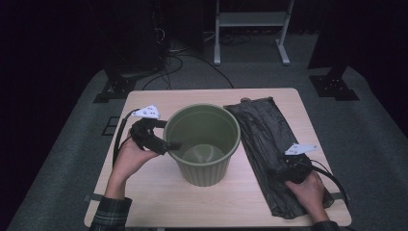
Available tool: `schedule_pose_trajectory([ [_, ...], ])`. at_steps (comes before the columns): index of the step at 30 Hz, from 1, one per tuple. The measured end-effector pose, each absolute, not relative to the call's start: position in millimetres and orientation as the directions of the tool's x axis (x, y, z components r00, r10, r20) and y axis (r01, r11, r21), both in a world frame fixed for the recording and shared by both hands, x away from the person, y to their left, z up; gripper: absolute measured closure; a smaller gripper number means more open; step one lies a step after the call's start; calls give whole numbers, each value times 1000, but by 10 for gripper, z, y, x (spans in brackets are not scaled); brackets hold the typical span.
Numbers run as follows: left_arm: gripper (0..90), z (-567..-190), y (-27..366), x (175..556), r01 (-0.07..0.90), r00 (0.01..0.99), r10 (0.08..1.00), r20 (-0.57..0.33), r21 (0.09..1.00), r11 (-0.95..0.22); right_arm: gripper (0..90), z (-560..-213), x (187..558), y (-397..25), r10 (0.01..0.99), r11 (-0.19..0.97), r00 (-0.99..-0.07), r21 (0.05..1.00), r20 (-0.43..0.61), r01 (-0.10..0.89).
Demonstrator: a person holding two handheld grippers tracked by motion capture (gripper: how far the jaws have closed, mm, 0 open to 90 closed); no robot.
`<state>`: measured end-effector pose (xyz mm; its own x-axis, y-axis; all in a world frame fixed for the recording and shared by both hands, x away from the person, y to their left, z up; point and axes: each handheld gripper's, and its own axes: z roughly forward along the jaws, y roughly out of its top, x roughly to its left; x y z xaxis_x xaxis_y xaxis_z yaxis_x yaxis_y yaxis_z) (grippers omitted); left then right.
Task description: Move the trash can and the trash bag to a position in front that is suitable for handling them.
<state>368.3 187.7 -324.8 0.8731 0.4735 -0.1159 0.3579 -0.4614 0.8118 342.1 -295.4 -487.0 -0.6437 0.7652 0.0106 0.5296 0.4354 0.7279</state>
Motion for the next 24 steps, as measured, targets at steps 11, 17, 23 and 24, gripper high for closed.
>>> schedule_pose_trajectory([
  [11, 0, -3267, 1771, 3562, 343, 882, 458, -112, 819, -460, 79, -4871, 3422, -2954, 765, 436, -644, 729, 9, 528],
  [17, 0, -3278, 1735, 3524, 336, 887, 447, -114, 824, -457, 79, -4870, 3421, -2954, 765, 436, -644, 728, 10, 529],
  [23, 0, -3249, 1754, 3549, 336, 885, 452, -113, 826, -453, 80, -4870, 3422, -2954, 765, 436, -644, 728, 9, 528],
  [24, 0, -3245, 1760, 3558, 338, 882, 457, -112, 827, -449, 79, -4870, 3422, -2954, 765, 436, -644, 728, 10, 529],
])
